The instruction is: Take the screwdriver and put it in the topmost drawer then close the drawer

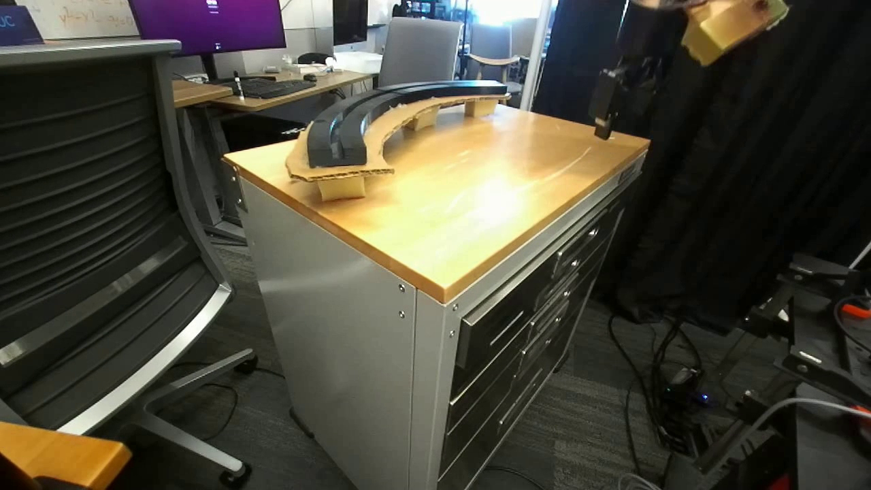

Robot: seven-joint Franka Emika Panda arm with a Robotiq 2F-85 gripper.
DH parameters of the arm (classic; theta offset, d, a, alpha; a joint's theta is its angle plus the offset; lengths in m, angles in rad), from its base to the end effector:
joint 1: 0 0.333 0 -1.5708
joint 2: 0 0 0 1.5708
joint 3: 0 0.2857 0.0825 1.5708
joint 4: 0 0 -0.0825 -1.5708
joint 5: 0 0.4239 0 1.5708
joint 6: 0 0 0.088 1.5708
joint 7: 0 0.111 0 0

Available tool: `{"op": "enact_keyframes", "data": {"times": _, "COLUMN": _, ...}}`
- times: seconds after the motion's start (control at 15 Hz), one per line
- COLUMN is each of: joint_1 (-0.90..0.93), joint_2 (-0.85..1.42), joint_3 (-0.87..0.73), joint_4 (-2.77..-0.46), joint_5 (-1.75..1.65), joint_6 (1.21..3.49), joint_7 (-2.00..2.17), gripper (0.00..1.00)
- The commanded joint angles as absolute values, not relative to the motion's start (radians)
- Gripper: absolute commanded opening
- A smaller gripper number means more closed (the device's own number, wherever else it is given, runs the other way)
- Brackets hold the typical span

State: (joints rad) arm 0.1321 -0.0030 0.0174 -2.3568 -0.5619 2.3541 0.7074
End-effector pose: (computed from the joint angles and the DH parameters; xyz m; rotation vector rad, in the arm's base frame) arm 0.5255 0.0702 0.2692 2.7642 -0.2163 0.2312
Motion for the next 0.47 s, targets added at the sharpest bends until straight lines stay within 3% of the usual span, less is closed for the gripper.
{"op": "enact_keyframes", "data": {"times": 0.0, "joint_1": 0.125, "joint_2": -0.144, "joint_3": 0.056, "joint_4": -2.294, "joint_5": -0.358, "joint_6": 2.247, "joint_7": 0.437, "gripper": 1.0}}
{"op": "enact_keyframes", "data": {"times": 0.4, "joint_1": 0.1, "joint_2": -0.195, "joint_3": 0.083, "joint_4": -2.238, "joint_5": -0.26, "joint_6": 2.2, "joint_7": 0.353, "gripper": 1.0}}
